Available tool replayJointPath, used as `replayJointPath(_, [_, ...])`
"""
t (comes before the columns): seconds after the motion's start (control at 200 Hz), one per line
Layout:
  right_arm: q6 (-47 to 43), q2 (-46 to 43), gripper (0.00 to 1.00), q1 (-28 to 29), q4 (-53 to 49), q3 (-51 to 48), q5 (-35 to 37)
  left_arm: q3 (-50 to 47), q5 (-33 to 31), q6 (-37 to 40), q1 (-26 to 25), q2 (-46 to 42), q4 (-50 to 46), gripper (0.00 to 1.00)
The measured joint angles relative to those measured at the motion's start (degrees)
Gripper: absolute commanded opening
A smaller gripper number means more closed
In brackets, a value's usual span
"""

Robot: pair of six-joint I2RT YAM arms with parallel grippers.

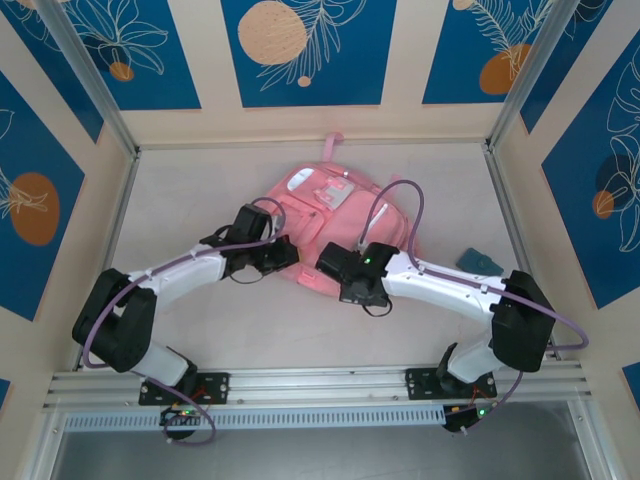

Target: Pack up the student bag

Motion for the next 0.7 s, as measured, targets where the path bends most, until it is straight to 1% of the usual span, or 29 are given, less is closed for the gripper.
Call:
replayJointPath(0.035, [-1.99, -0.15, 0.0, -0.07, 1.16, -0.07, -0.98, 0.0, -0.42, 0.31, 0.5, -0.35, -0.5, 0.19])
replayJointPath(0.08, [-4.92, -0.15, 0.0, -0.11, 3.1, -0.09, -2.69, 0.0, -1.16, 1.03, 1.31, -1.05, -1.38, 0.26])
replayJointPath(0.16, [-9.68, -0.07, 0.0, -0.22, 6.8, -0.09, -5.68, -0.02, -3.5, 1.16, 3.72, -3.06, -3.72, 0.4])
replayJointPath(0.215, [-12.81, 0.37, 0.0, -0.42, 9.42, -0.04, -8.04, -0.13, -4.7, 1.46, 5.55, -4.87, -4.83, 0.46])
replayJointPath(0.375, [-19.34, 5.55, 0.0, -0.55, 16.48, 3.52, -15.13, -2.54, -6.34, 0.44, 9.05, -11.21, -6.6, 0.54])
replayJointPath(0.525, [-22.58, 12.04, 0.0, -0.55, 22.64, 9.7, -20.44, -6.75, -4.35, -3.1, 9.44, -14.71, -5.07, 0.61])
replayJointPath(0.64, [-23.63, 15.39, 0.0, -0.52, 25.57, 13.11, -22.8, -9.7, -1.46, -6.67, 9.44, -14.82, -1.75, 0.62])
replayJointPath(0.7, [-24.0, 16.35, 0.0, -0.52, 26.34, 13.99, -23.54, -10.64, -0.15, -8.24, 9.44, -14.34, 0.07, 0.61])
